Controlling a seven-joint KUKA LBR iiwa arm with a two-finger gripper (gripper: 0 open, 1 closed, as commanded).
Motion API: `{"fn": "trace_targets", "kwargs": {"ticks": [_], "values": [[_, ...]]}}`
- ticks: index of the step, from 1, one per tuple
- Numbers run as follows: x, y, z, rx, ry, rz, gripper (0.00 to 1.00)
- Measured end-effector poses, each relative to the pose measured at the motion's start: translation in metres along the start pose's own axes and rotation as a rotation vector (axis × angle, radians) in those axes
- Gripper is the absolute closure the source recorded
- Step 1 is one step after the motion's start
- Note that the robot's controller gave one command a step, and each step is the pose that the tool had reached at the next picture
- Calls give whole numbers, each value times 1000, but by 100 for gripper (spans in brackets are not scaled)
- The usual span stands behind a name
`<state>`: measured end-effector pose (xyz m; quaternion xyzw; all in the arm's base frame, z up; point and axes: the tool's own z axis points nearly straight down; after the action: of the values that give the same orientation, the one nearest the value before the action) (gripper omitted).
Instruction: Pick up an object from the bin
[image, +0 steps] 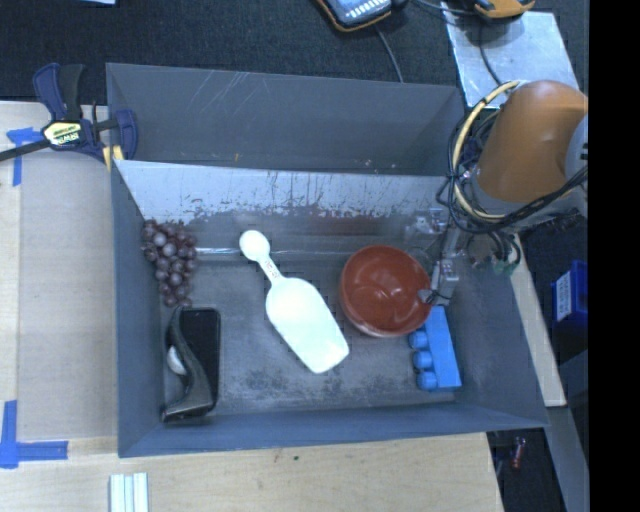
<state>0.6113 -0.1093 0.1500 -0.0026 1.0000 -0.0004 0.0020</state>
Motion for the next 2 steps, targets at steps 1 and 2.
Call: {"fn": "trace_targets", "kwargs": {"ticks": [1,2], "values": [[0,0,0,0,0,0,0],[5,-2,-2,-1,1,-12,0]]}}
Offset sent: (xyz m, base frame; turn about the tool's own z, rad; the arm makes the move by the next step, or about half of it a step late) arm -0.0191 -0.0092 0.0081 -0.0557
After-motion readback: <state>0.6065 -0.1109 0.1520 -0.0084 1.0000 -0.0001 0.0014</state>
